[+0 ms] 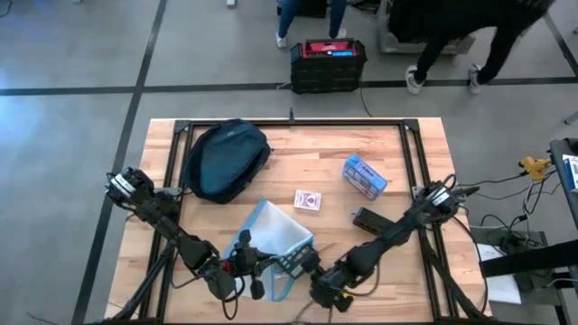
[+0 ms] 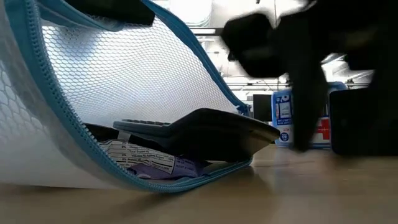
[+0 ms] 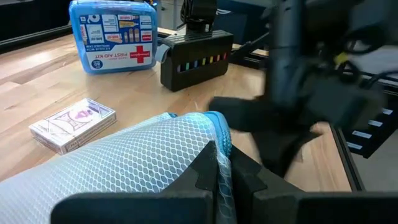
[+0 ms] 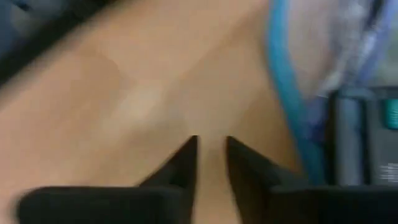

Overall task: Unpack backpack
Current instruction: Put the black calculator into the transparent zip bag, then adjust the purple snack bar in the transparent zip bag, then close the transparent zip bag

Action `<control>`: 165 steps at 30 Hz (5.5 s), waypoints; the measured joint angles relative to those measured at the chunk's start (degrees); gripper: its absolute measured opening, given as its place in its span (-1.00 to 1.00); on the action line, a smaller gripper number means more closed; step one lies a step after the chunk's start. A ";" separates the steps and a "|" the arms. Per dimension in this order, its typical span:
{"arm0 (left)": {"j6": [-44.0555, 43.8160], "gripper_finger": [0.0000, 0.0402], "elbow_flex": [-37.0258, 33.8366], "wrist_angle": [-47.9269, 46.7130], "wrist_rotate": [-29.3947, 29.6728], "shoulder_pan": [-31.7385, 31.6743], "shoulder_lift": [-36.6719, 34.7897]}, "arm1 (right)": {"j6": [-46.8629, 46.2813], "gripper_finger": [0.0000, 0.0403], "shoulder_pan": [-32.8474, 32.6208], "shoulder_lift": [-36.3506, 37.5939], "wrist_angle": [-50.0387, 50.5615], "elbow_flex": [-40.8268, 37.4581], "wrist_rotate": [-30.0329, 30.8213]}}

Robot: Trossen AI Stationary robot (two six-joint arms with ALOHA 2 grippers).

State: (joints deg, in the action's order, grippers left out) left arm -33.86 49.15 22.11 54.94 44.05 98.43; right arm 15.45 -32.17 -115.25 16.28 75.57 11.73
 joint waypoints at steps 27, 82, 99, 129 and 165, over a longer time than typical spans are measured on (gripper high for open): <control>-0.17 -1.00 -0.11 0.20 0.01 -0.02 0.00 | -3.95 -1.00 2.64 -7.52 -18.58 1.71 7.66; 7.81 0.44 0.00 17.18 -32.04 -11.90 8.79 | -54.82 -0.37 -2.28 8.29 -10.49 -19.39 25.57; 24.52 0.37 0.00 15.17 -62.70 -34.38 8.31 | -25.25 -0.87 3.47 10.72 0.52 -13.60 18.31; 26.34 0.37 -0.03 -2.08 -79.62 -40.12 -0.37 | 5.06 -0.86 5.58 10.89 4.71 -2.45 23.82; 27.38 -1.00 -0.17 -3.93 -82.40 -42.97 1.50 | -13.54 -0.56 4.84 13.70 16.99 -2.10 22.28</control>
State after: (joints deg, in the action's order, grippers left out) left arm -6.48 48.97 18.17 -27.46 1.08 99.94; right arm 1.91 -27.33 -101.55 33.27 73.47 34.01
